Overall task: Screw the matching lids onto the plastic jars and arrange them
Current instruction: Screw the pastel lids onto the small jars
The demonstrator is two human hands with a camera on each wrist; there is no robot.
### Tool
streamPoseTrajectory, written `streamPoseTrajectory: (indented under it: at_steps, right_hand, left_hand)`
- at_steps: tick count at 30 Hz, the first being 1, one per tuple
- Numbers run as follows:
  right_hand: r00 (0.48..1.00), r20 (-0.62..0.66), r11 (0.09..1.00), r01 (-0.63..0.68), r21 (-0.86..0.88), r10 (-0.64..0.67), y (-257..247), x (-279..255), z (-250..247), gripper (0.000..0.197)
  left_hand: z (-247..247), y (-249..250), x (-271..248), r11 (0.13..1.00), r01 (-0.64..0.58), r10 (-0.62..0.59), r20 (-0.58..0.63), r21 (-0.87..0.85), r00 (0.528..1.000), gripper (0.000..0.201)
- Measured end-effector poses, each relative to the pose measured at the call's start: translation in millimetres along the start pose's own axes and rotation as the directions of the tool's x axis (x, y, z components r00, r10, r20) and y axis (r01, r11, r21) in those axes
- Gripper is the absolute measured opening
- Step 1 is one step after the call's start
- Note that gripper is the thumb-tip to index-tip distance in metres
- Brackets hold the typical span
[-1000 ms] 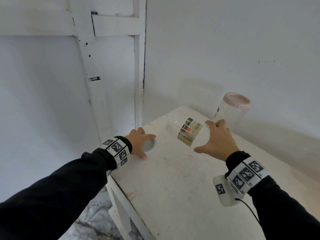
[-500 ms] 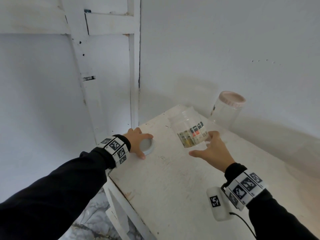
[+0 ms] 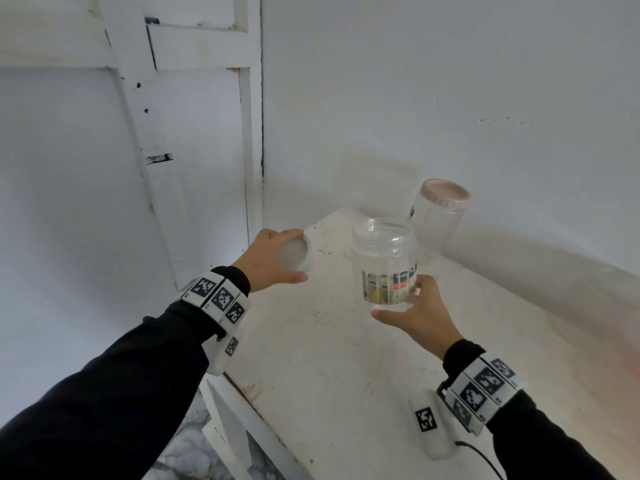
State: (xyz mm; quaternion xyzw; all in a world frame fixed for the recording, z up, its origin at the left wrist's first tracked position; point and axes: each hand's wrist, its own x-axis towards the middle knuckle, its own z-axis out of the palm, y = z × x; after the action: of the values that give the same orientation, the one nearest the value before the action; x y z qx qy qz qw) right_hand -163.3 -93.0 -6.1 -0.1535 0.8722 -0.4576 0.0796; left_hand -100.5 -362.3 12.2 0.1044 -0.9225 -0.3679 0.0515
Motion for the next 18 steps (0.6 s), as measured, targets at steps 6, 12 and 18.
streamPoseTrajectory:
  at_steps: [6,12,18]
  right_hand:
    - [0.998,0.045,0.996,0.035,0.076,-0.038,6,-14,-6,0.086]
    - [0.999,0.027,0.971,0.03,0.237,-0.037,6,-23,-11,0.074]
    - [0.998,-0.053,0.988,0.05,0.144,-0.043,7,-26,-7,0.071]
  left_hand:
    - [5,21,-1,0.953,-0.108,0.058,-0.177,-0.283,0.982,0.089]
    - [11,46,-5,0.903,-0.18,0.133,-0.146,-0.389,0.98,0.096]
    - [22,78,-9,0.857,-0.289,0.264,-0.117,-0.427,0.957,0.077]
